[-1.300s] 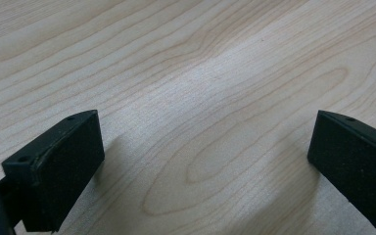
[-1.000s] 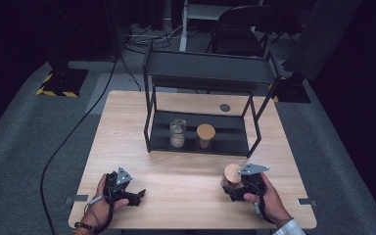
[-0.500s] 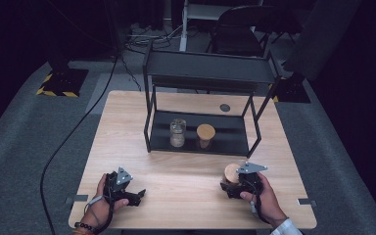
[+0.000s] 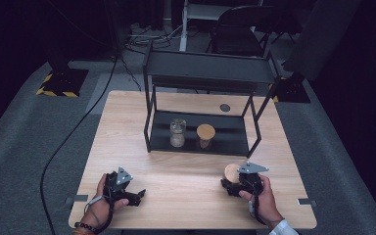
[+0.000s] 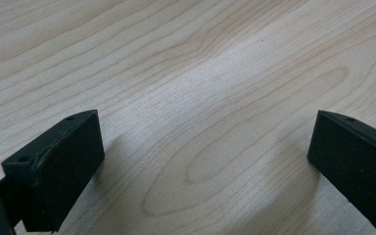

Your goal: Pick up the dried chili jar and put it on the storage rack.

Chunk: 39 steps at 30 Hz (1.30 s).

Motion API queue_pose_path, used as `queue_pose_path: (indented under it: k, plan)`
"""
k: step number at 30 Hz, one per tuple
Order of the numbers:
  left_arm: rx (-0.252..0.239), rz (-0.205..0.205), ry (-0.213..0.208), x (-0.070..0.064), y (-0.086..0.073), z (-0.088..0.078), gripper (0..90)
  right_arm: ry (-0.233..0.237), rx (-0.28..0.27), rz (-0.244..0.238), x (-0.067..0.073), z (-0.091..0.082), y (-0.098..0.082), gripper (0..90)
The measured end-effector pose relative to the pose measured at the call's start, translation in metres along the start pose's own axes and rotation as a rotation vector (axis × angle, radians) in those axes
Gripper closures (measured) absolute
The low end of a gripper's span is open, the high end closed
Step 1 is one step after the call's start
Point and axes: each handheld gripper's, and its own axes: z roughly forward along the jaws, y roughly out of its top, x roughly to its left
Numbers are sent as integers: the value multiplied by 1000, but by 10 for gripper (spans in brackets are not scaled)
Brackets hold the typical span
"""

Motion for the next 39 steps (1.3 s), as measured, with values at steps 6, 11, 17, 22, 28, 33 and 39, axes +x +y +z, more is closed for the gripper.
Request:
queue_pose_path:
  k: [6,11,17,22,28,33,39]
  plan:
    - [-1,-1,0,0,0,0,0,-5,-3,-11,1,0,0,247]
    - [-1,0,0,0,0,0,0,-6,-4,-14,1,-1,0,248]
    - [-1,-1,0,0,0,0,0,-1,-5,-7,0,-2,0,250]
    - [0,0,0,0,0,0,0,4,-6,6,-2,-3,0,252]
    - [-1,-1,0,0,0,0,0,-8,-21,10,-5,-7,3,252]
    - [-1,-1,0,0,0,0,0,-27,-36,13,-6,-12,6,252]
    - [0,0,0,0,0,0,0,-32,-48,21,-7,-15,11,252]
